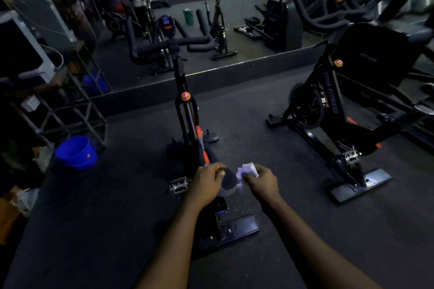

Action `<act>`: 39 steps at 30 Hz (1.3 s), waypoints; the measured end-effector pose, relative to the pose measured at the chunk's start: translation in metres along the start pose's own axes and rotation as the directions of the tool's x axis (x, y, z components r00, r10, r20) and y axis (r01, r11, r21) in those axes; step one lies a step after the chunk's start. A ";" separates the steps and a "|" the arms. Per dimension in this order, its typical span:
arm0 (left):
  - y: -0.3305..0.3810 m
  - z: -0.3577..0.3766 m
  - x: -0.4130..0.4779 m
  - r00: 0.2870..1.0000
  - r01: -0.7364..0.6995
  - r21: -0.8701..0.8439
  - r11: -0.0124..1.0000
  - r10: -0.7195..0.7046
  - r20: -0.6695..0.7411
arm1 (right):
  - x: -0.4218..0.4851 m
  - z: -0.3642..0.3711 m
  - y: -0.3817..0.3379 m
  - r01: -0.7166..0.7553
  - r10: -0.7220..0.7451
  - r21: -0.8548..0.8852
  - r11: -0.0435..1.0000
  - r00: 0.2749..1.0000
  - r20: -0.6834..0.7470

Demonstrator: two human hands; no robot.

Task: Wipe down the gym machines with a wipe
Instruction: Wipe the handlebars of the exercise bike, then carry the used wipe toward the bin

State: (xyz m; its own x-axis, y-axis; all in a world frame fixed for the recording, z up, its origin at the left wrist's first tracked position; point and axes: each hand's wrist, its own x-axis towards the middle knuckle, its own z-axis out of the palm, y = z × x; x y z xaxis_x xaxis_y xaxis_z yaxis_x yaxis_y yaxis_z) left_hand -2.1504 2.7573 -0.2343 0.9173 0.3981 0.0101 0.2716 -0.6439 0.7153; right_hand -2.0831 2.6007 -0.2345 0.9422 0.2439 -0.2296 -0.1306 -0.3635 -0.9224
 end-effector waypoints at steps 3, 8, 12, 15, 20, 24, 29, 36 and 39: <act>0.024 0.004 0.010 0.998 -0.052 -0.028 0.998 0.053 0.024 | 0.010 -0.032 0.005 0.021 -0.021 0.020 1.000 1.000 0.004; 0.070 0.015 0.051 0.967 -0.216 -0.046 0.975 0.220 0.127 | 0.012 -0.088 -0.010 0.033 -0.025 0.093 0.995 0.996 -0.086; 0.102 0.029 0.087 0.910 -0.363 -0.058 0.930 0.367 0.194 | 0.017 -0.122 -0.013 0.023 -0.015 0.037 0.999 0.979 -0.202; 0.134 0.051 0.113 0.835 -0.469 -0.090 0.878 0.475 0.276 | 0.021 -0.153 -0.011 -0.020 0.040 0.059 0.998 0.935 -0.353; 0.192 0.097 0.129 0.674 -0.593 -0.214 0.776 0.624 0.395 | 0.007 -0.198 -0.003 -0.052 0.105 0.108 0.993 0.811 -0.575; 0.235 0.144 0.125 0.528 -0.673 -0.284 0.683 0.712 0.462 | -0.013 -0.240 0.030 -0.082 0.162 0.148 0.986 0.711 -0.685; 0.296 0.216 0.102 0.343 -0.717 -0.378 0.586 0.768 0.540 | -0.056 -0.297 0.064 -0.084 0.248 0.243 0.966 0.551 -0.797; 0.402 0.322 0.037 0.104 -0.745 -0.488 0.455 0.802 0.588 | -0.130 -0.400 0.117 -0.037 0.336 0.342 0.939 0.312 -0.889; 0.449 0.355 -0.002 0.006 -0.731 -0.547 0.409 0.805 0.593 | -0.160 -0.442 0.139 -0.040 0.355 0.356 0.934 0.239 -0.904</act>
State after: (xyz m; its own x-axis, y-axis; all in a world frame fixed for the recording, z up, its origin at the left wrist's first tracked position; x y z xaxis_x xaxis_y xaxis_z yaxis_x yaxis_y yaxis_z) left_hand -1.9273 2.2353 -0.1613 0.3971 -0.9035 0.1613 -0.7186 -0.1968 0.6670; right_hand -2.1159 2.1134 -0.1881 0.4574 -0.8835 -0.1014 -0.2690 -0.0288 -0.9627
